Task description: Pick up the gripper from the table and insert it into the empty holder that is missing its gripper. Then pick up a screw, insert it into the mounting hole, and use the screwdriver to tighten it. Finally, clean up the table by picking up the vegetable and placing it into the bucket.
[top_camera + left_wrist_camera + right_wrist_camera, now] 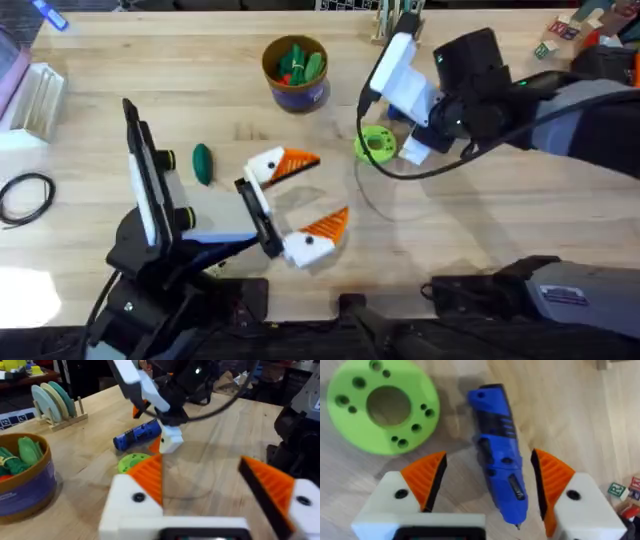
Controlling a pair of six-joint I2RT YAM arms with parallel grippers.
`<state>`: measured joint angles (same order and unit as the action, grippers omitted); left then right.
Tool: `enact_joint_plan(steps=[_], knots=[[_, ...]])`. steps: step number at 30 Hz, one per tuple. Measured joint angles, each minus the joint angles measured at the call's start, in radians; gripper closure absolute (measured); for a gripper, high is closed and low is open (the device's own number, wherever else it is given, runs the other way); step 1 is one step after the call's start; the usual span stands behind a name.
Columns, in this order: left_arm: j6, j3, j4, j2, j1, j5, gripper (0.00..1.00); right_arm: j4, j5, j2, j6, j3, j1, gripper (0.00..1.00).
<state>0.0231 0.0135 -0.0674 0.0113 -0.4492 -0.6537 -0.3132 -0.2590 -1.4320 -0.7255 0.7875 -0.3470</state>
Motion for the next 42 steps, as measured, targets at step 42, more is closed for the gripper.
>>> enact_joint_plan(steps=[42], knots=[[0.196, 0.817, -0.712, 0.882, 0.000, 0.727, 0.015, -0.033, 0.073, 0.300, 0.570, 0.068, 0.000, 0.010]])
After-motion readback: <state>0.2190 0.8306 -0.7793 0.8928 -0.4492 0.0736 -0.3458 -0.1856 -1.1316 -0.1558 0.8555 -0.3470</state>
